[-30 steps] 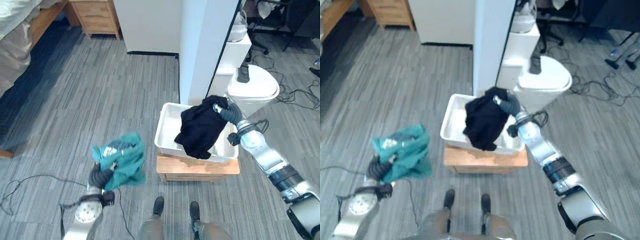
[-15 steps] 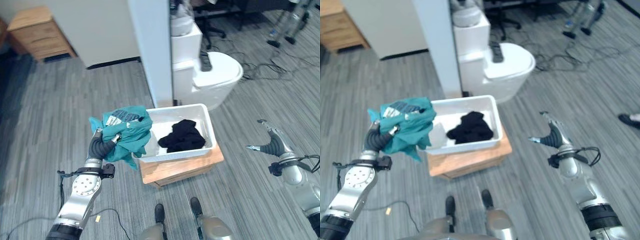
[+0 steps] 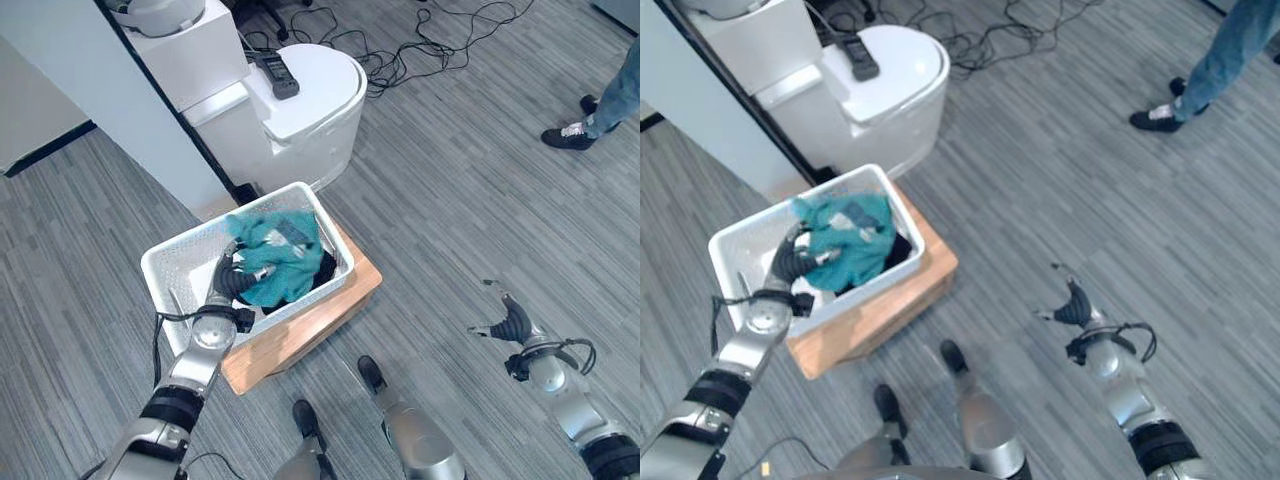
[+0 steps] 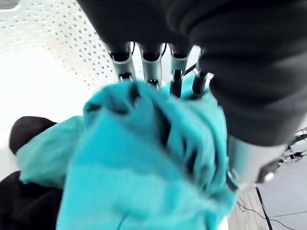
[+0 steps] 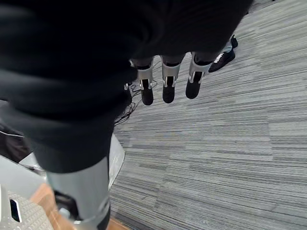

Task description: Tidy up the quilt and then pick up the clothes from the bed and put them into the laundry hamper.

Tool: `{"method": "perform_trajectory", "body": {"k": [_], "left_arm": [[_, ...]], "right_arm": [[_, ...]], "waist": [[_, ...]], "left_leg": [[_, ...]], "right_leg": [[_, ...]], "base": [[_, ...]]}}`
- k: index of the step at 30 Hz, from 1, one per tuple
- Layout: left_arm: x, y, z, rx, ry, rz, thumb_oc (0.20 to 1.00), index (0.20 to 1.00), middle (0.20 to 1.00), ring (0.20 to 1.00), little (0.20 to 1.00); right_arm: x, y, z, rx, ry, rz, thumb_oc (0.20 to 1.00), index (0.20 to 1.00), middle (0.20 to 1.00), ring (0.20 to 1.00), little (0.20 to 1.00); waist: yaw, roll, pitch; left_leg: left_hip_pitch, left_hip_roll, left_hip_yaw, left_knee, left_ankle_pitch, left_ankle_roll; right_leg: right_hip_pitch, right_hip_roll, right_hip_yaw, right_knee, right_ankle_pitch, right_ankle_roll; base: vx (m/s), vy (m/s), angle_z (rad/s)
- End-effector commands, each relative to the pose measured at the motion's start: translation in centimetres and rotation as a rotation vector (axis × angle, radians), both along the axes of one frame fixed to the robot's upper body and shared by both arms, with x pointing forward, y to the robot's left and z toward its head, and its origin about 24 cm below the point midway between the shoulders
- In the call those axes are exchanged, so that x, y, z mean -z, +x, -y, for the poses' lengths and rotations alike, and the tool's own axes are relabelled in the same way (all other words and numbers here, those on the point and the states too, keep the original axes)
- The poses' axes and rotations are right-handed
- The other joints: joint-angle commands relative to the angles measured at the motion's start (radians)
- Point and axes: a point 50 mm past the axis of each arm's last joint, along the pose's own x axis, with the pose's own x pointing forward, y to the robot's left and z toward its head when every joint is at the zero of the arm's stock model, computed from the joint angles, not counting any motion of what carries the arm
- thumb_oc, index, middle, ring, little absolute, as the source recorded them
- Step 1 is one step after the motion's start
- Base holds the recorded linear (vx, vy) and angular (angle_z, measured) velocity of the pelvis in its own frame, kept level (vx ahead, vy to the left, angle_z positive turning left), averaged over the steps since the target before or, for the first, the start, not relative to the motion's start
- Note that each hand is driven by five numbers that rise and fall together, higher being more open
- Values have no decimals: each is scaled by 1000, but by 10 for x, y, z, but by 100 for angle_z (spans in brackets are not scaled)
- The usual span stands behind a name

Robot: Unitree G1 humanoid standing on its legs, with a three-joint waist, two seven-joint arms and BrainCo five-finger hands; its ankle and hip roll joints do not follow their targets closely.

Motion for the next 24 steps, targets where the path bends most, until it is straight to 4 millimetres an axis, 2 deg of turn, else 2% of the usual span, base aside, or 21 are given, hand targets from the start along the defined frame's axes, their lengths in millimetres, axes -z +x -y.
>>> {"method": "perform_trajectory", "body": {"k": [1,3,6,7,8,9,10,11,12,13,14,18,19,20,21,22,23,24], "left_arm": [[-16,-2,-4,21,-8,93,1000,1000,1000,1000,1000],[-22,-10,-4,20,-99,152,1000,1000,1000,1000,1000],[-18,-23,-19,-40,-72,146,1000,1000,1000,1000,1000],[-15,-28,-26,-75,-64,137,1000,1000,1000,1000,1000],[-3,-37,-39,-144,-49,90,1000,1000,1000,1000,1000],[-3,-37,-39,-144,-49,90,1000,1000,1000,1000,1000],[2,-41,-46,-173,-16,68,1000,1000,1000,1000,1000],[17,-53,-57,-208,57,-17,1000,1000,1000,1000,1000],[17,-53,-57,-208,58,-17,1000,1000,1000,1000,1000],[28,-61,-62,-228,77,-69,1000,1000,1000,1000,1000],[52,-81,-65,-267,60,-176,1000,1000,1000,1000,1000],[119,-132,-59,-337,30,-502,1000,1000,1000,1000,1000],[119,-132,-59,-337,30,-501,1000,1000,1000,1000,1000],[146,-157,-51,-371,10,-647,1000,1000,1000,1000,1000],[146,-157,-51,-371,10,-645,1000,1000,1000,1000,1000],[170,-185,-43,-407,0,-806,1000,1000,1000,1000,1000],[170,-185,-43,-407,0,-805,1000,1000,1000,1000,1000],[182,-204,-39,-438,1,-916,1000,1000,1000,1000,1000]], "right_arm": [[-6,4,8,37,24,43,1000,1000,1000,1000,1000],[4,-1,11,62,32,8,1000,1000,1000,1000,1000],[22,-10,17,135,86,-48,1000,1000,1000,1000,1000],[30,-14,16,153,102,-77,1000,1000,1000,1000,1000],[44,-21,16,181,115,-131,1000,1000,1000,1000,1000],[44,-21,15,180,115,-131,1000,1000,1000,1000,1000],[53,-25,16,201,118,-163,1000,1000,1000,1000,1000],[63,-30,17,227,115,-208,1000,1000,1000,1000,1000],[63,-30,16,227,115,-208,1000,1000,1000,1000,1000],[70,-35,17,244,113,-239,1000,1000,1000,1000,1000],[87,-45,17,286,123,-314,1000,1000,1000,1000,1000],[117,-63,11,356,150,-466,1000,1000,1000,1000,1000],[116,-63,11,356,150,-465,1000,1000,1000,1000,1000],[128,-69,4,371,159,-523,1000,1000,1000,1000,1000],[127,-68,4,371,159,-522,1000,1000,1000,1000,1000],[141,-79,-2,378,138,-607,1000,1000,1000,1000,1000],[141,-78,-2,378,138,-606,1000,1000,1000,1000,1000],[150,-87,-5,386,107,-685,1000,1000,1000,1000,1000]], "waist": [[53,-20,-61],[71,-20,-67],[97,-21,-77],[105,-24,-79],[124,-26,-87],[122,-27,-86],[129,-27,-89],[143,-30,-94],[142,-31,-94],[150,-31,-96],[166,-34,-100],[181,-34,-103],[181,-34,-102],[188,-35,-106],[188,-35,-105],[198,-38,-108],[197,-38,-107],[207,-41,-112]], "left_leg": [[93,22,-11,2,-121,-30],[119,20,-28,2,-123,-29],[140,18,-49,2,-126,-28],[147,16,-62,2,-127,-28],[154,15,-80,2,-126,-28],[155,14,-82,2,-126,-28],[157,14,-90,2,-125,-29],[161,14,-100,2,-123,-30],[162,13,-101,2,-123,-30],[164,14,-109,2,-123,-30],[167,13,-127,2,-122,-28],[170,8,-149,2,-120,-22],[171,8,-149,2,-120,-22],[173,7,-154,2,-121,-19],[174,7,-155,2,-121,-19],[177,5,-161,2,-123,-15],[177,5,-161,2,-123,-15],[178,4,-167,2,-124,-14]], "right_leg": [[16,-64,-37,-5,-132,82],[55,-71,-55,-5,-142,76],[92,-76,-76,-5,-150,71],[107,-78,-87,-5,-155,70],[128,-81,-102,-5,-161,66],[129,-82,-104,-5,-161,66],[138,-84,-113,-5,-164,65],[152,-86,-126,-5,-168,63],[153,-86,-127,-5,-169,63],[161,-87,-134,-5,-171,62],[174,-91,-145,-5,-177,60],[195,-97,-159,-5,-183,56],[195,-97,-160,-5,-183,56],[199,-99,-162,-5,-184,55],[200,-99,-162,-5,-185,55],[204,-100,-163,-5,-186,53],[205,-100,-163,-5,-186,53],[207,-102,-167,-5,-187,53]], "base": [[18,5,9],[37,4,15],[34,0,29],[33,-11,32],[17,-7,36],[15,-2,47],[2,21,46],[2,21,44],[2,29,34],[8,30,31],[6,52,26],[-2,55,25],[6,61,20],[7,41,13],[6,82,10],[1,42,5],[-6,62,3],[-6,21,6]]}}
